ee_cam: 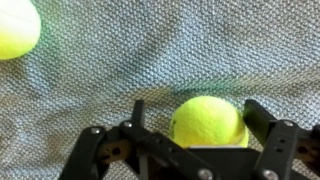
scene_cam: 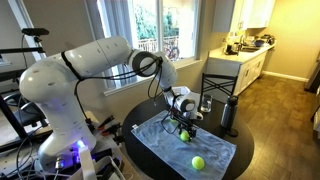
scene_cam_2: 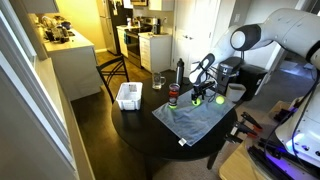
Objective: Put the left green ball in the container
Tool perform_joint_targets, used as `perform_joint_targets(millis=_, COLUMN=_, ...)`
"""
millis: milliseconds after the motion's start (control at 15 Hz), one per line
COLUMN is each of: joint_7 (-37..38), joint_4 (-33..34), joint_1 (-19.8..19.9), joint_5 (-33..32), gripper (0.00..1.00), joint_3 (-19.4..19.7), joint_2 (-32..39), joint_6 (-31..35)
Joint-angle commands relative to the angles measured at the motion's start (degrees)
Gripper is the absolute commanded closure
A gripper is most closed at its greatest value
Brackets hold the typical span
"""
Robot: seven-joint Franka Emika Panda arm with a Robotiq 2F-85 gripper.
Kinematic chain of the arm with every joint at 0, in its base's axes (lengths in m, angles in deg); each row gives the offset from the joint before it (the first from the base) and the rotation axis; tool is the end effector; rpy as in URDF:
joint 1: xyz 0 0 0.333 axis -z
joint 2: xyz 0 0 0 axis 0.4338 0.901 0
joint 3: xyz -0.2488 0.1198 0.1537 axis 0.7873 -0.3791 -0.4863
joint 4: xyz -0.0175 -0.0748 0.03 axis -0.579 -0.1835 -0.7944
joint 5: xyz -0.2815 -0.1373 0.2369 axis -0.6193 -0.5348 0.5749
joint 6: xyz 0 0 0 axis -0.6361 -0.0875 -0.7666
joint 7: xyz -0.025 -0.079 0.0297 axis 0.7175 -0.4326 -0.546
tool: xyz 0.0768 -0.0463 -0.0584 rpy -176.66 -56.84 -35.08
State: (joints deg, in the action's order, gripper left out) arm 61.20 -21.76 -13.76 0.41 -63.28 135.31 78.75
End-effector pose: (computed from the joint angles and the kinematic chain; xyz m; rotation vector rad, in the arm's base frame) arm 0.6199 -0.1538 -0.0865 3.0481 -0.1297 -0.4163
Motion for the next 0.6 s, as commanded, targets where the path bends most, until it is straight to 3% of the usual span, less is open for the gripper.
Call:
perform_joint_targets(millis=0, joint_7=-3.5, joint_4=2.0, joint_1=1.6, joint_5=2.5, gripper=0.00, joint_3=-0.8, joint_2=0.8, joint_6=-1.0)
perform_joint_targets(millis=267, joint_7=-4.6, joint_4=4.3, joint_1=2.4, joint_5=4.1, gripper=0.00, joint_3=-1.7, joint_2=1.8, joint_6=-1.1)
perform_joint_targets(millis=333, joint_7=-5.4, joint_4=4.5, joint_1=2.7, joint_5=4.4, gripper=0.25, joint_3=-2.1, joint_2=1.9, joint_6=-0.8)
perform_joint_targets(millis=400, joint_7=-6.3, joint_4=4.8, joint_1=3.0, joint_5=4.4, gripper=0.26, joint_3=-2.6, joint_2=2.1, joint_6=-0.6)
perform_joint_targets(millis=533, joint_7=-7.7, joint_4=5.1, joint_1=3.3, joint_5=4.7, gripper=0.39, joint_3=-3.4, joint_2=2.1, joint_6=-0.6)
